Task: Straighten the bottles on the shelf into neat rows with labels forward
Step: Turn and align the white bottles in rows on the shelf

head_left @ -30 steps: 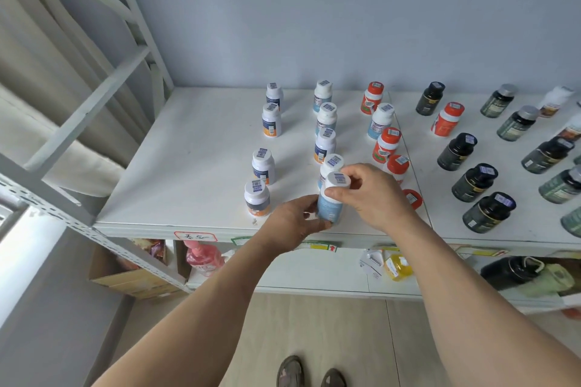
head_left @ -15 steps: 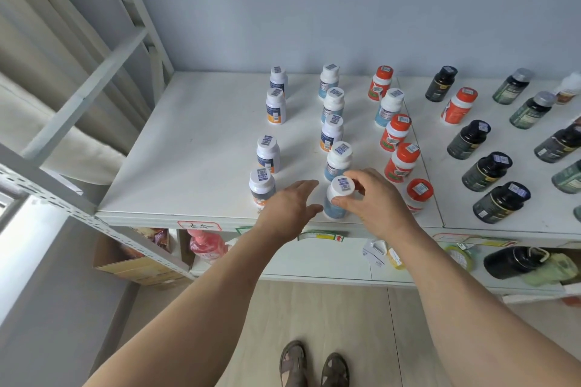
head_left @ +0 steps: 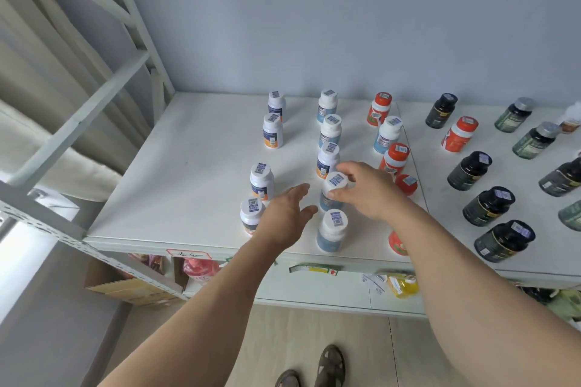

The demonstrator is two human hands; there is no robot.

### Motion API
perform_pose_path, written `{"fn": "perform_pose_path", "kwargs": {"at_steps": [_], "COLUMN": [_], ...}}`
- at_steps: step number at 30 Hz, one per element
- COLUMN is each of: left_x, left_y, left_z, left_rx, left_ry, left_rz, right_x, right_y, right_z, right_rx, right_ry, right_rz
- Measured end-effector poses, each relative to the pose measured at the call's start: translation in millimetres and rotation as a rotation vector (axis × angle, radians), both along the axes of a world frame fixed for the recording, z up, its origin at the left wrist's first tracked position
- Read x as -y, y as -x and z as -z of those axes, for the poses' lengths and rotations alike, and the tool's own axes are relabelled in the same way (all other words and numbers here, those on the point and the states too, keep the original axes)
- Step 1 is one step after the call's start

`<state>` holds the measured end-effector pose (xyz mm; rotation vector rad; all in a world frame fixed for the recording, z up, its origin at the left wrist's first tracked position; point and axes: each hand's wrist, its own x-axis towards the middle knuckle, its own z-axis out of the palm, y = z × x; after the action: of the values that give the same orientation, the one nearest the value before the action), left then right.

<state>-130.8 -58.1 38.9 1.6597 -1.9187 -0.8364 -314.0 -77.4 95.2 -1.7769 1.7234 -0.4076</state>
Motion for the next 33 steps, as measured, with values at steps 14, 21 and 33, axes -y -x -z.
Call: {"fn": "perform_pose_path", "kwargs": {"at_steps": [14,21,33], "left_x": [29.6,31.3,40.6], "left_y": [15.2,11.0,7.7], "left_z": [-6.4,-20.1,-24.2], "left_rx": [-0.307,-0.499,-0.223], "left_ry": [-0.288,-0.418,-0.294], "left_rz": [0.106,0.177,0.174], "right_x": [27.4,29.2,27.0], "right_y": [9.3,4.2,5.2], "right_z": [-11.0,-23.3,-16.7], "right_rx": [0.074,0.033,0.066], "right_ry": [0.059,0.103,0.109], "right_rz": [-0.033,-0.005,0.015]}}
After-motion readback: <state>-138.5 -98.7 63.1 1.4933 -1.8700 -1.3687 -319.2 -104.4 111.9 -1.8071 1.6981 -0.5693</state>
